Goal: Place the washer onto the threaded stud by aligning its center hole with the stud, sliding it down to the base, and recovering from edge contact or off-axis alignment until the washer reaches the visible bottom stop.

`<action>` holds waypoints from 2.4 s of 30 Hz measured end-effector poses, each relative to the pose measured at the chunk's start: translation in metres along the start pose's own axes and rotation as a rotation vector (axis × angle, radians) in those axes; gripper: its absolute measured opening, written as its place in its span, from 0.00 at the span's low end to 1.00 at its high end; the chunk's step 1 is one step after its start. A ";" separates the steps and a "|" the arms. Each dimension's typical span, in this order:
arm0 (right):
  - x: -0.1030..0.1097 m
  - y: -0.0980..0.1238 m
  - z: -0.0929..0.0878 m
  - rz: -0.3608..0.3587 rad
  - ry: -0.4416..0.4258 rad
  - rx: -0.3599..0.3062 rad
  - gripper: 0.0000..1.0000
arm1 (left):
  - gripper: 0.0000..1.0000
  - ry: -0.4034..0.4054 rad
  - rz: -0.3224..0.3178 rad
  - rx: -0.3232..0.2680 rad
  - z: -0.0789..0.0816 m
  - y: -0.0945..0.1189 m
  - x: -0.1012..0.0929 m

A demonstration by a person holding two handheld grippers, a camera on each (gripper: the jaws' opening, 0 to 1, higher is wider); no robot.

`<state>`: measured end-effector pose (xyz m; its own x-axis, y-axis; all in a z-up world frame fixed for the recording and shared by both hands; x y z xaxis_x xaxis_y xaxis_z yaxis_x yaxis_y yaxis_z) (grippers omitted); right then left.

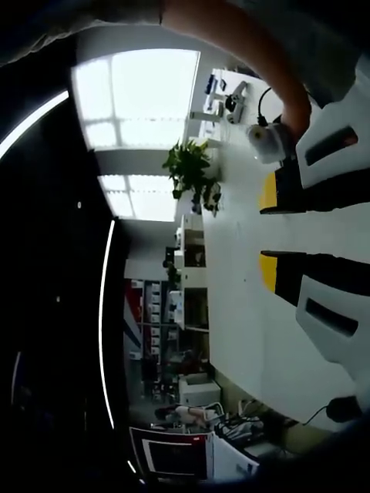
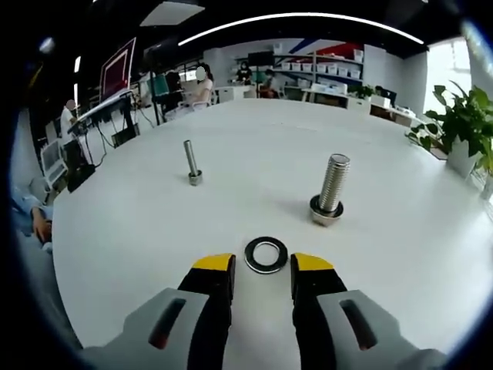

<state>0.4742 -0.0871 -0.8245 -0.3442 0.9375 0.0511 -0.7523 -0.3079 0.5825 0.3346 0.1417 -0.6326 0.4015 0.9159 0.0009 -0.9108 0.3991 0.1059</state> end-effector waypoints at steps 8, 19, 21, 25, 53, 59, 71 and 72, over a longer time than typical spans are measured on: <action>0.000 -0.004 0.002 -0.001 0.005 -0.005 0.28 | 0.17 0.001 -0.001 0.002 0.000 0.000 0.000; 0.001 -0.006 0.003 0.003 0.017 -0.012 0.26 | 0.17 0.003 0.000 0.006 -0.002 0.000 0.000; 0.001 -0.005 0.003 0.003 0.017 -0.011 0.26 | 0.17 0.002 0.000 0.007 -0.002 0.000 0.000; 0.000 -0.005 0.004 0.007 0.021 -0.009 0.25 | 0.17 0.003 -0.002 0.007 -0.002 -0.001 0.000; -0.005 0.005 0.003 0.026 0.018 -0.005 0.18 | 0.17 -0.004 -0.004 0.010 -0.002 0.000 -0.001; -0.010 0.008 0.003 0.011 0.015 -0.017 0.18 | 0.17 -0.006 -0.005 0.009 -0.002 0.000 -0.002; -0.036 0.022 0.000 -0.064 -0.041 -0.065 0.22 | 0.17 -0.006 -0.009 0.009 -0.002 -0.001 -0.003; -0.039 0.023 0.000 -0.073 -0.048 -0.072 0.24 | 0.17 -0.006 -0.010 0.010 -0.002 -0.001 -0.003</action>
<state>0.4705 -0.1304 -0.8133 -0.2612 0.9640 0.0502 -0.8132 -0.2478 0.5266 0.3344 0.1385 -0.6349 0.4110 0.9116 0.0056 -0.9058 0.4076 0.1159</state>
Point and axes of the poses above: the point that each gripper's makers call its tool centre point, and the gripper's own axes: y roughly backward along the fingers, x roughly to its left, z roughly out of its top, the point moved 8 cm from there along y, roughly backward along the fingers, and after that the axes turned 4 degrees about -y, right-handed, at the moved point
